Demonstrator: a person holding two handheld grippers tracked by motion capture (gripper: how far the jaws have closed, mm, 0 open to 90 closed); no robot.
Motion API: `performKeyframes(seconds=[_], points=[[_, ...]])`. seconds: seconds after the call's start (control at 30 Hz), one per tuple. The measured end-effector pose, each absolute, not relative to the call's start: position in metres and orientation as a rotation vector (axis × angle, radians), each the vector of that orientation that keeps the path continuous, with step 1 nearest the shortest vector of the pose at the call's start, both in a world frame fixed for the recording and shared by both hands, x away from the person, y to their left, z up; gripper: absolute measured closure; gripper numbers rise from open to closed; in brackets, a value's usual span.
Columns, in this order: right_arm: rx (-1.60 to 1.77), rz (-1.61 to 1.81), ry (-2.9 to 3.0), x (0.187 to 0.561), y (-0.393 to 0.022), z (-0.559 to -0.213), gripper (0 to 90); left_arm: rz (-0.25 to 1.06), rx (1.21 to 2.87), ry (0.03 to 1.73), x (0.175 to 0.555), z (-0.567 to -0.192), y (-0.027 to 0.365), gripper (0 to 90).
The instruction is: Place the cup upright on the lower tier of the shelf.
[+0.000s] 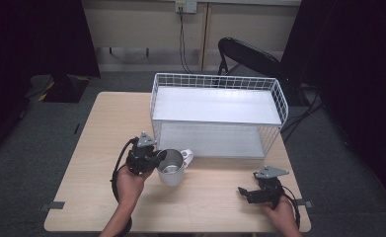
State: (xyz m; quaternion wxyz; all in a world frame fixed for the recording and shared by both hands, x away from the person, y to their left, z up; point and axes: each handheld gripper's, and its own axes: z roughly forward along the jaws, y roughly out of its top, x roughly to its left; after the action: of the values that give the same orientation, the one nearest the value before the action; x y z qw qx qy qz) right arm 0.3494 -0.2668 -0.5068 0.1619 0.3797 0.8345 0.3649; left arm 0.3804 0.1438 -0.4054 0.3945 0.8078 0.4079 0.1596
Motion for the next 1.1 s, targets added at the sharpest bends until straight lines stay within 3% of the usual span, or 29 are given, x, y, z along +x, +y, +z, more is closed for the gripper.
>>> performKeyframes(seconds=[1.1], points=[[1.085, 1.042, 2.382, 0.349, -0.267, -0.507, 12.6, 0.48, 2.0, 1.062, 0.402, -0.396, 0.107, 82.2]])
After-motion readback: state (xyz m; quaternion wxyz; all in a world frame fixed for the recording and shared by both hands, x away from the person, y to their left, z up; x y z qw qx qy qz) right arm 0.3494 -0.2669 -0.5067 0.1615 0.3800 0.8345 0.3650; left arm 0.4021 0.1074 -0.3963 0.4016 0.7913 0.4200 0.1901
